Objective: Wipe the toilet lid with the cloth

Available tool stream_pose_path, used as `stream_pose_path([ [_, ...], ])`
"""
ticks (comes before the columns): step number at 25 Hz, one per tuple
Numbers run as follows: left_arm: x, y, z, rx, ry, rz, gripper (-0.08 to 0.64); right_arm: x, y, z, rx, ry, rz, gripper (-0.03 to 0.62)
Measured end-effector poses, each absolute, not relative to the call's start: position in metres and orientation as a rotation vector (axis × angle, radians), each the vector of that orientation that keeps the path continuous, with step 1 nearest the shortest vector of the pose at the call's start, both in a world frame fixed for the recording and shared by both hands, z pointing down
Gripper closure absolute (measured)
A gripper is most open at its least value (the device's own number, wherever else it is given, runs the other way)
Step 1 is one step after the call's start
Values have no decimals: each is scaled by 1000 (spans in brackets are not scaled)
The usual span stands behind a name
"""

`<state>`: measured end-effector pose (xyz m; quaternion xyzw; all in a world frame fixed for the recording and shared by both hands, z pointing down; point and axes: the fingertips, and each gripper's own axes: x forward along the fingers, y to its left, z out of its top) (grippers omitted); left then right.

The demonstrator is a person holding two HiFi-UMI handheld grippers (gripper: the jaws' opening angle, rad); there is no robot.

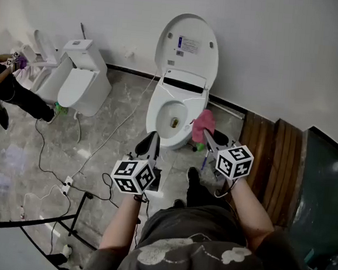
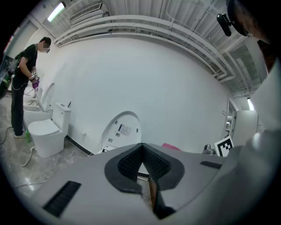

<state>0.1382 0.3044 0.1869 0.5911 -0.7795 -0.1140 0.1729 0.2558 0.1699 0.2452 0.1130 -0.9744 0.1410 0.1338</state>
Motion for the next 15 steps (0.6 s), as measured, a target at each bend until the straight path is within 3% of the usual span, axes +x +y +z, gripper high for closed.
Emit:
stream_pose_path([
  [15,78,226,201,1687,-2205,-294,552,180,80,267,322,-2827,526,543],
])
